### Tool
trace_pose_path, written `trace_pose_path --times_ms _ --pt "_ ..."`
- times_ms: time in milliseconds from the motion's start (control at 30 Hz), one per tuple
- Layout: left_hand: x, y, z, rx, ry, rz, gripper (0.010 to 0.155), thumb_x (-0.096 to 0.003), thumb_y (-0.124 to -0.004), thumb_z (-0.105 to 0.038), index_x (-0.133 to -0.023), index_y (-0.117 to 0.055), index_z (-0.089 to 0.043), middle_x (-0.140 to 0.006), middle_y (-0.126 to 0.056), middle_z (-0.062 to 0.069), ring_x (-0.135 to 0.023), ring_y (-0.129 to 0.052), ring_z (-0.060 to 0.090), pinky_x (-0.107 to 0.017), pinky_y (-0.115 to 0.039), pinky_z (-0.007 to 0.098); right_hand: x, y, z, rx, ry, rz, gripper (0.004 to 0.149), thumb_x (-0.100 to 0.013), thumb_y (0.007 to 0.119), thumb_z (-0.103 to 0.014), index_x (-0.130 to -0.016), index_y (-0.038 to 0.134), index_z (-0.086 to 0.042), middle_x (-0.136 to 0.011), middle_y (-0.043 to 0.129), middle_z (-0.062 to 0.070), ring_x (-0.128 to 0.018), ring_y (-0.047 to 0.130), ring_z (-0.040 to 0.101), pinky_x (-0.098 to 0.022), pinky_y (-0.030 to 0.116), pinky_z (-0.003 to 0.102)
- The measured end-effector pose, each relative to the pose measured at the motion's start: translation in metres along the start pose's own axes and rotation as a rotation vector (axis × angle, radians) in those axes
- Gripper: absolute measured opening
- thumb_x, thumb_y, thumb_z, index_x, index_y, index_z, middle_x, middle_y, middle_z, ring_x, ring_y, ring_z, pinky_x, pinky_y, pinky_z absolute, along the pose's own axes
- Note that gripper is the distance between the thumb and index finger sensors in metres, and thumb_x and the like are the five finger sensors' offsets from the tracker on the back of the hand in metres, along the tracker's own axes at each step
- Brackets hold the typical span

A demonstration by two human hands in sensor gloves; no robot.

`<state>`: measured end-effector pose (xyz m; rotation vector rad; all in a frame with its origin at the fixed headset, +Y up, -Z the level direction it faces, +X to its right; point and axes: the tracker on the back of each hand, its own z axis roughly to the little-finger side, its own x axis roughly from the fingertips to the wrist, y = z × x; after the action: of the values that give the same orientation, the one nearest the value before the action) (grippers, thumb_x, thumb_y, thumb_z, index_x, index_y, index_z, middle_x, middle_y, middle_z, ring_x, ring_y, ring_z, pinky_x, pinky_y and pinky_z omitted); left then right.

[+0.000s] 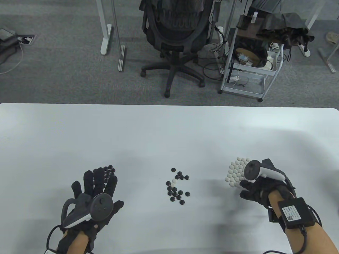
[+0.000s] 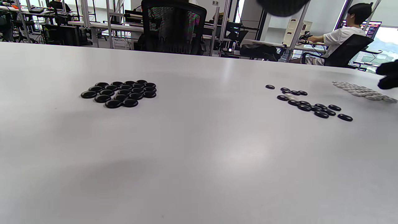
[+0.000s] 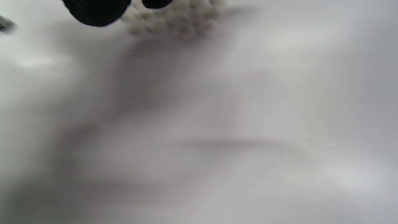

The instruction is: Go stone sorting task

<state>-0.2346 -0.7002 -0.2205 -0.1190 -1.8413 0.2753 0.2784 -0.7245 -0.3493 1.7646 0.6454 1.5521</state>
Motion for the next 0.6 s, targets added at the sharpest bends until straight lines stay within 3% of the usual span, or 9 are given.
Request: trace_pose_path --times_ms 167,400,600 --pt "-0.002 -0.002 -0.001 -0.006 0.003 0.014 0.077 -0.0635 -0.049 -0.052 -0.119 -0.015 -0.011 -0.114 0.011 0.038 -0.092 0.013 0.062 -0.054 -0.001 0.083 -0.003 -0.023 -0.065 0.001 -0.18 0.012 0.063 -0.056 0.055 -0.052 -0.111 0.056 -0.021 -0.107 -0.006 0.026 -0.086 -0.014 0.056 -0.053 0.005 0.082" --pt "0.0 0.0 -0.001 0.002 0.001 0.001 0.077 -0.0635 -0.049 -0.052 -0.119 -0.015 -0.011 -0.114 0.011 0.038 -0.092 0.013 0.062 -0.054 -0.002 0.084 -0.045 -0.008 -0.152 0.011 -0.316 -0.081 0.062 -0.056 0.054 -0.051 -0.111 0.054 -0.023 -0.106 -0.009 0.024 -0.085 -0.016 0.055 -0.053 0.004 0.082" --pt "0.002 0.002 0.001 0.01 0.002 -0.009 0.077 -0.0636 -0.049 -0.052 -0.119 -0.015 -0.011 -0.114 0.011 0.038 -0.092 0.013 0.062 -0.054 -0.002 0.084 -0.069 0.004 -0.19 -0.003 -0.365 -0.094 0.061 -0.056 0.053 -0.051 -0.111 0.053 -0.025 -0.106 -0.009 0.024 -0.085 -0.016 0.055 -0.053 0.003 0.082"
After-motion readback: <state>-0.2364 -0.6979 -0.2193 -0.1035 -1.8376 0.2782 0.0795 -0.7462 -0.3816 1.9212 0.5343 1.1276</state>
